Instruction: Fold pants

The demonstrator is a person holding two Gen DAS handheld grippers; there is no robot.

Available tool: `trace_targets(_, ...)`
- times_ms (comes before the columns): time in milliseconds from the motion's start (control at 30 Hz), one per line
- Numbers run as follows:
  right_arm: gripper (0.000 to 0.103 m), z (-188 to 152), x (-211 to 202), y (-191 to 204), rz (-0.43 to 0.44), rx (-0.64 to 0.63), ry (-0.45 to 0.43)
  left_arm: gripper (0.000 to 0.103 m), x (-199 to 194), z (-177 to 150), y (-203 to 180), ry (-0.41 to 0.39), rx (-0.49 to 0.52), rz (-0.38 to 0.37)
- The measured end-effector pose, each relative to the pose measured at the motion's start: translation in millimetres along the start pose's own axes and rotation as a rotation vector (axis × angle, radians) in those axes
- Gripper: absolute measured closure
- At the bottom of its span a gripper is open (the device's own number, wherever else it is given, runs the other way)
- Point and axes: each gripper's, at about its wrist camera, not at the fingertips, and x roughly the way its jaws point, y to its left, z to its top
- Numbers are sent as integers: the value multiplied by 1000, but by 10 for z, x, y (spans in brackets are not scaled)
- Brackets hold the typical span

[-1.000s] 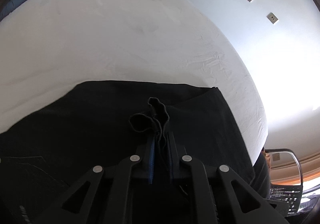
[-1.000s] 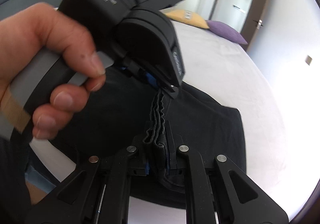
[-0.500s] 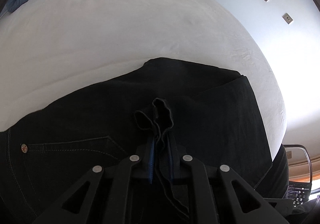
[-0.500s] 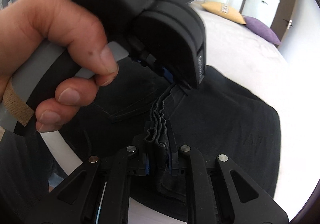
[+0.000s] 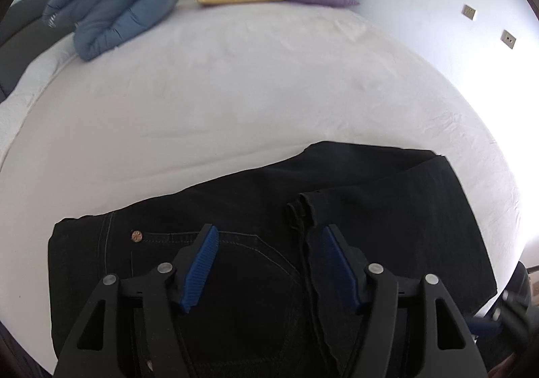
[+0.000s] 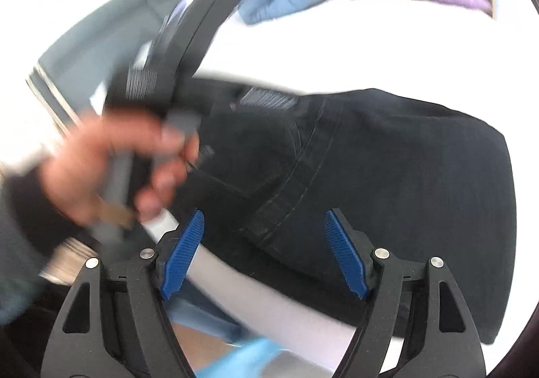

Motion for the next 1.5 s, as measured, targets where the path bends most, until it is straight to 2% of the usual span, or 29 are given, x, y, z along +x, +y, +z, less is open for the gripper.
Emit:
trace_targets(67, 33, 35, -242, -314, 54, 100, -22, 36, -61, -100, -49, -9, 38, 10)
trace_targets(100, 42, 74, -373, -525, 95, 174, -36, 36, -56, -188, -188, -4, 70, 18)
trace_targets(133, 46, 115, -459, -690, 124, 223, -47, 36, -20, -244, -291, 7, 89, 16)
trace_targets(200, 49, 184, -595, -1206, 156, 316, -54, 36, 89, -362, -453, 63, 124, 6)
trace_targets(233, 54, 228, -622, -1417, 181, 346, -52, 36, 199, -457, -514, 111, 133, 10)
trace_targets(267, 56, 255, -617, -1516, 197, 360, -52, 35, 290, -547, -534, 142, 125, 22)
trace_targets(300, 56, 300, -619, -1712, 224, 381, -48, 35, 280, -597, -523, 114, 111, 26)
trace_targets(433, 56, 547, -513, -2368, 289, 456, -9, 34, 287, -601, -540, 114, 105, 41)
trace_targets(500, 56, 569, -312, -2642, 269, 489, 13, 34, 288, -591, -556, 123, 120, 53)
trace_targets(533, 60, 686, -158, -2660, 264, 504, 31, 34, 333, -561, -591, 126, 119, 54)
trace_targets(600, 70, 564, 22, -2802, 256, 560, 62, 34, 376, -536, -607, 131, 113, 49)
trace_targets(667, 70, 426, 151, -2905, 284, 571, 46, 34, 356, -513, -597, 129, 112, 50)
trace_targets(733, 70, 312, 110, -2907, 283, 541, 63, 34, 390, -519, -607, 124, 114, 54)
trace_targets(767, 70, 266, 291, -2713, 284, 523, 71, 34, 389, -525, -599, 123, 113, 53)
trace_targets(933, 70, -145, 111, -2229, 317, 447, 133, 34, 347, -598, -576, 119, 108, 44)
trace_targets(1067, 70, -422, -51, -1863, 304, 392, 153, 34, 351, -614, -562, 115, 105, 44)
trace_targets(1200, 70, -557, -75, -1722, 283, 371, 141, 34, 360, -636, -538, 107, 101, 36)
trace_targets(1500, 71, -603, -43, -1531, 241, 269, 79, 34, 339, -730, -439, 77, 81, 16)
